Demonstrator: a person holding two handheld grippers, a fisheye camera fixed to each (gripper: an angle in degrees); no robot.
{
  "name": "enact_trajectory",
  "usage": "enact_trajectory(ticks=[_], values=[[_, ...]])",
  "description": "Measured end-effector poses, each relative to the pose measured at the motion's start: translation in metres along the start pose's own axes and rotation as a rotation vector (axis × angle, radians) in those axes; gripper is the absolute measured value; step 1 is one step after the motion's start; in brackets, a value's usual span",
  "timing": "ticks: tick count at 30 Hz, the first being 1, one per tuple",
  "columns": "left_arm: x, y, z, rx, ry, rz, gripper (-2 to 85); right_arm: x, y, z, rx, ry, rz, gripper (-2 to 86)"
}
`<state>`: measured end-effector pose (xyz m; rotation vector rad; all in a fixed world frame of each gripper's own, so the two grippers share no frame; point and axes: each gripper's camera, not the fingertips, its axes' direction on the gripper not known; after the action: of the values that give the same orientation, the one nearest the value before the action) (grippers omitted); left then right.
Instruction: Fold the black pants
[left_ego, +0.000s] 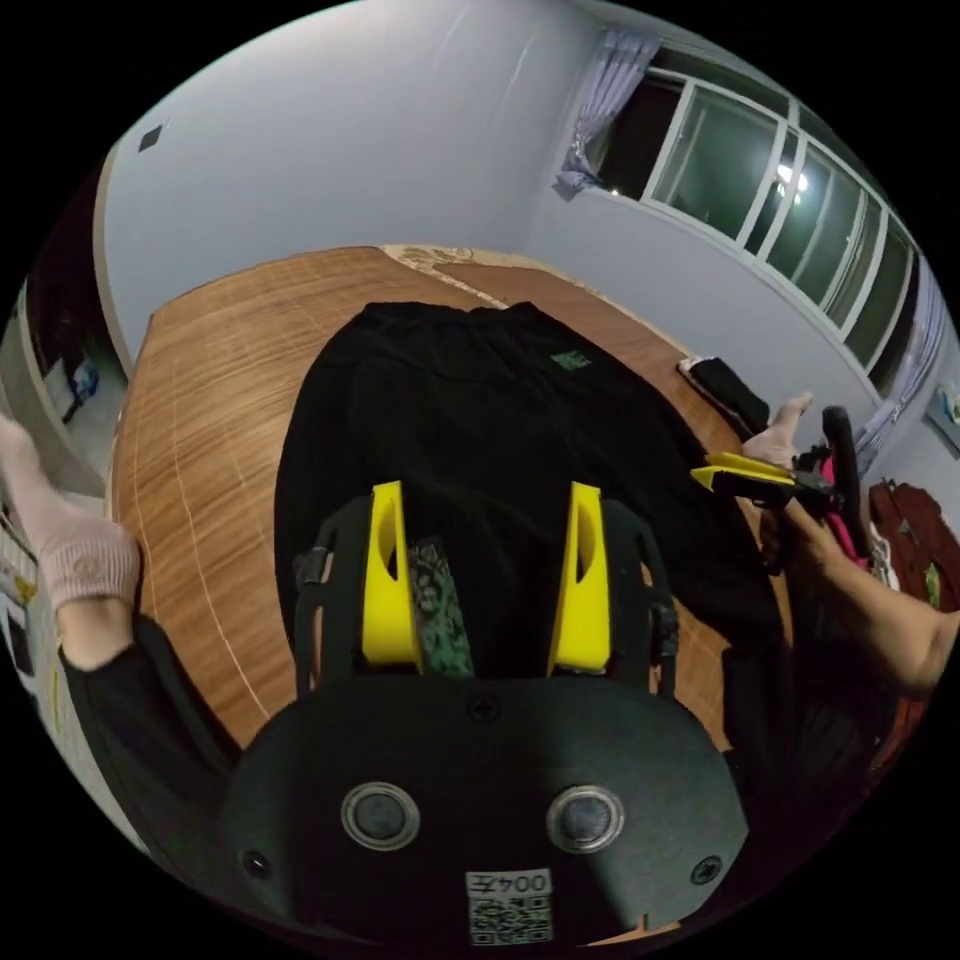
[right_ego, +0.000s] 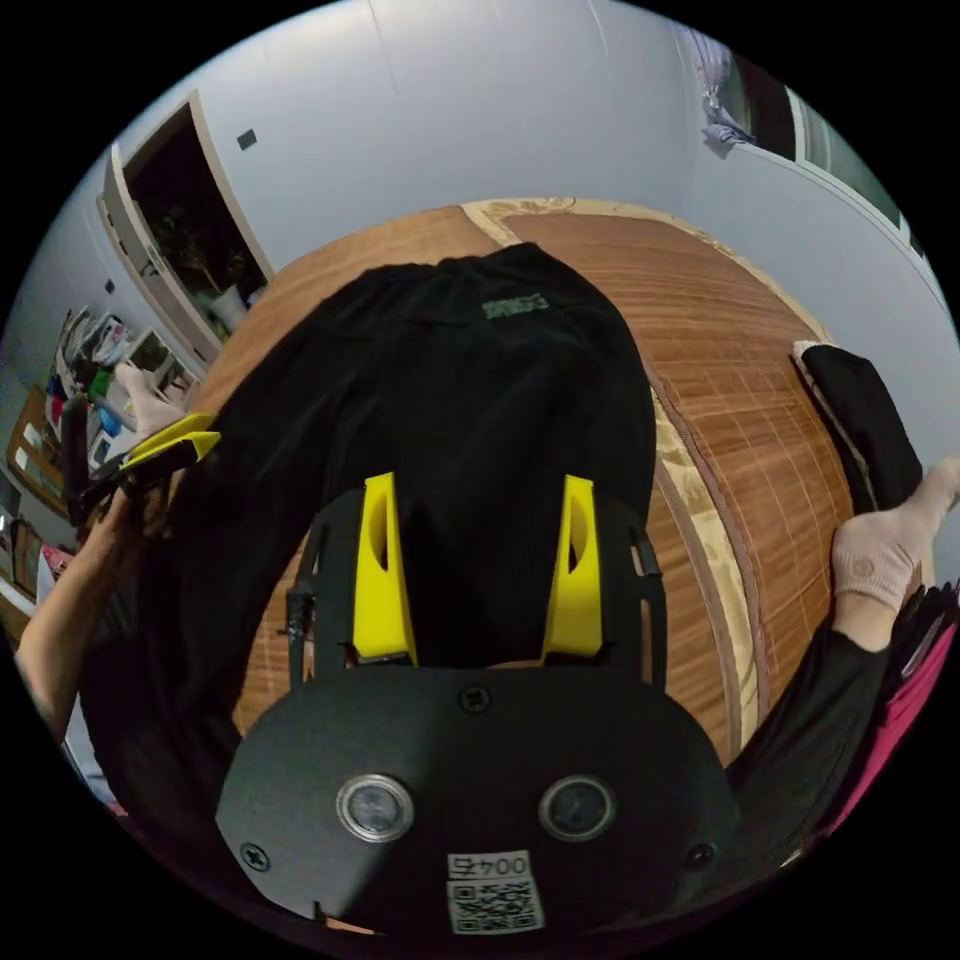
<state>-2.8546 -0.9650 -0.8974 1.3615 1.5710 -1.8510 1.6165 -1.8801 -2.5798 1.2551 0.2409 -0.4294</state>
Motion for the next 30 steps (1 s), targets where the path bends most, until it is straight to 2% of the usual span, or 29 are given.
enact_trajectory(ticks=[3, 4, 6, 13, 19, 30], values=[[0.007, -0.003, 0.052, -0.142, -0.065, 0.023, 27.1, -0.006, -0.017, 0.049, -0.115, 0.088, -0.025, 22.9], [0.015, -0.009, 0.061, -0.165, -0.12, 0.051, 27.6, -0.016, -0.022, 0.056, -0.103, 0.149, -0.066, 23.0], [0.025, -0.017, 0.077, -0.192, -0.168, 0.085, 28.2, -0.02, -0.033, 0.066, -0.108, 0.149, -0.081, 23.8], [0.003, -0.08, 0.13, -0.195, -0.183, 0.031, 31.0, 0.001, -0.107, 0.107, -0.123, 0.143, -0.099, 26.9], [0.001, -0.122, 0.169, -0.182, -0.177, 0.063, 32.2, 0.024, -0.148, 0.134, -0.106, 0.079, -0.091, 27.4], [0.046, -0.101, 0.175, -0.202, -0.165, 0.085, 32.2, 0.014, -0.112, 0.124, -0.091, 0.108, -0.107, 26.2]])
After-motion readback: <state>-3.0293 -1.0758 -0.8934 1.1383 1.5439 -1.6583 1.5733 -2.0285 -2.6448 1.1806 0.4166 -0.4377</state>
